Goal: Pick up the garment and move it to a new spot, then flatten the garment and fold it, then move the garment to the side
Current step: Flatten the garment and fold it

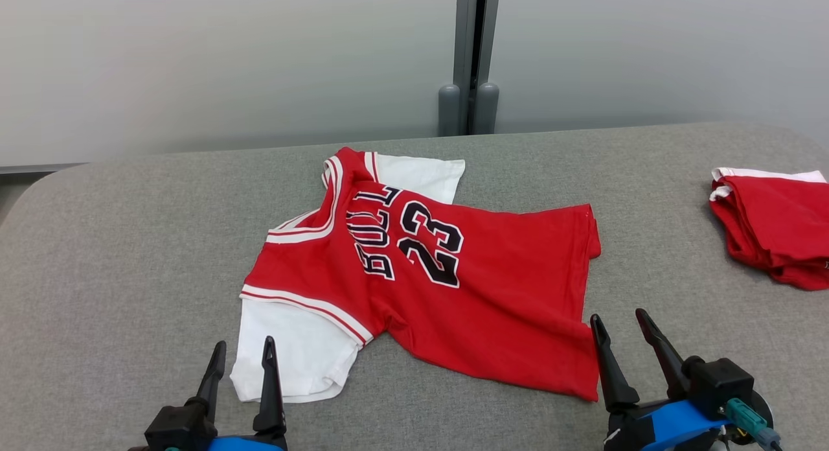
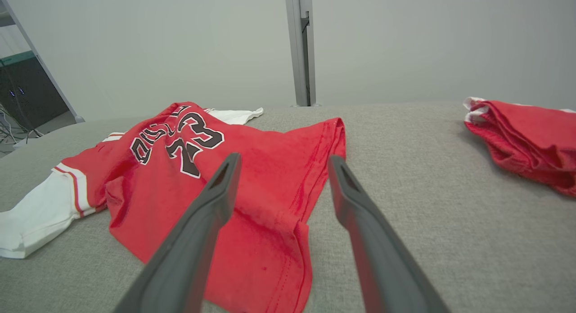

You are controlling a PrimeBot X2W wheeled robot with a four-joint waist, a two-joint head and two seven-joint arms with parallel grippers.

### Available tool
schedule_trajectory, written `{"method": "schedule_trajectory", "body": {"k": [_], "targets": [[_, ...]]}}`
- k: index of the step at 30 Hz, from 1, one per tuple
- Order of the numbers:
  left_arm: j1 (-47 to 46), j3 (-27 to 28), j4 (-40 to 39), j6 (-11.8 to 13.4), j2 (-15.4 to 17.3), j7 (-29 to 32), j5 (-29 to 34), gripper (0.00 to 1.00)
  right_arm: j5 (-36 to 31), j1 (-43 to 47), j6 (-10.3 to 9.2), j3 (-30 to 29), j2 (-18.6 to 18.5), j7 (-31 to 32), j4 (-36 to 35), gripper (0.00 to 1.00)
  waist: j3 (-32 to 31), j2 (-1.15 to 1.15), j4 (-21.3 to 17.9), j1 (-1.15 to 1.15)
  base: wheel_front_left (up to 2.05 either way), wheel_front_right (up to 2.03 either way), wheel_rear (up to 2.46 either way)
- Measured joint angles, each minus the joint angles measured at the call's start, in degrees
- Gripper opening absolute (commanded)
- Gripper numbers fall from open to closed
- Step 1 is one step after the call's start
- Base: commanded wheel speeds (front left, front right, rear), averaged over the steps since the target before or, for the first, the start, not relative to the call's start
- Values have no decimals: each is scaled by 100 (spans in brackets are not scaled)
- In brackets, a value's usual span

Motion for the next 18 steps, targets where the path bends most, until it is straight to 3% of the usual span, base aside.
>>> {"method": "schedule_trajectory", "body": {"k": [8,12,18], "targets": [[0,-49,21,27,8,68,0,100,-5,-32,0,37,0,-1,37,100,-27,0,-5,0,0,0,0],[3,45,71,198,29,124,-36,100,-33,-34,0,76,-1,-2,35,100,-11,0,-15,0,0,0,0],[-13,167,524,310,202,811,-215,100,-265,-34,0,266,-2,46,99,100,117,0,-100,2,0,0,0]]}}
